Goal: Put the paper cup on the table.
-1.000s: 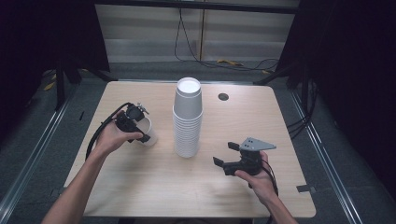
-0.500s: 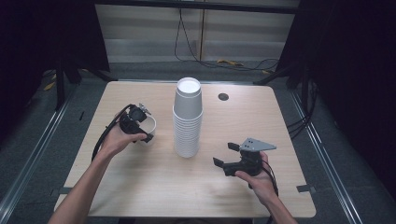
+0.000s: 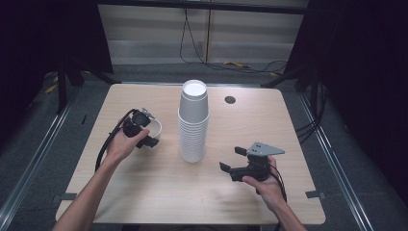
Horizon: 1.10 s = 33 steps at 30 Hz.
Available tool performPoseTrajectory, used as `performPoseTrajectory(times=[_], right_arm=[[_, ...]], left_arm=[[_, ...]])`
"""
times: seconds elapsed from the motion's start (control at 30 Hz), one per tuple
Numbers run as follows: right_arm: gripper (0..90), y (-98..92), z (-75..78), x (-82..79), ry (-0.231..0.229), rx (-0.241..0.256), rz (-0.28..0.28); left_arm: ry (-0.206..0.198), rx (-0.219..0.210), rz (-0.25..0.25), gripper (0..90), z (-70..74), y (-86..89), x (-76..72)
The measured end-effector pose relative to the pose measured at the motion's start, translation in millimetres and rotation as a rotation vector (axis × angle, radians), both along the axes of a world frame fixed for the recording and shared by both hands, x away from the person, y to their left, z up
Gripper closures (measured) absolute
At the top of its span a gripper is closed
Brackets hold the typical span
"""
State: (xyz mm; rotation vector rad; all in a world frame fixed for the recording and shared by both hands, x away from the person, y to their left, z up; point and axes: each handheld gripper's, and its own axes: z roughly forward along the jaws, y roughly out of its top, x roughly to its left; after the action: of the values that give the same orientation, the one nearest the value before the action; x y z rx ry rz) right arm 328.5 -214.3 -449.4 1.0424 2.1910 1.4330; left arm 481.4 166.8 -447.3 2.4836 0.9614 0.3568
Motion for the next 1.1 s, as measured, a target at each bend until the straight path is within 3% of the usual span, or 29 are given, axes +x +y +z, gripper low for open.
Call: performPoseTrajectory(times=[0.1,0.3,0.67,0.8,0.87,0.97,1.1], right_arm=[[14.4,-0.3,-0.1,0.2,-0.001,0.001,0.0],[14.4,1.0,-0.7,0.3,0.005,-0.001,0.007],[14.4,0.5,-1.5,0.9,0.008,-0.001,0.007],[14.4,1.1,-2.1,1.4,0.01,-0.005,0.012],[14.4,1.8,-1.5,0.6,0.004,-0.005,0.006],[14.4,0.9,-1.0,0.6,-0.001,0.002,0.004],[14.4,0.5,-1.6,0.8,0.006,-0.001,0.004]], left_arm=[[-0.017,-0.017,0.007,8.0,-1.7,2.5,-1.7],[0.008,-0.063,0.013,13.6,-6.9,13.5,-1.4],[0.013,-0.088,0.031,15.7,-15.0,19.9,-4.9],[0.0,-0.067,0.019,15.7,-15.9,21.4,-6.2],[0.021,-0.063,0.016,15.7,-18.3,22.3,-5.1],[0.004,-0.064,0.021,15.7,-19.7,23.7,-6.6],[0.032,-0.074,0.029,15.7,-23.5,28.0,-6.9]])
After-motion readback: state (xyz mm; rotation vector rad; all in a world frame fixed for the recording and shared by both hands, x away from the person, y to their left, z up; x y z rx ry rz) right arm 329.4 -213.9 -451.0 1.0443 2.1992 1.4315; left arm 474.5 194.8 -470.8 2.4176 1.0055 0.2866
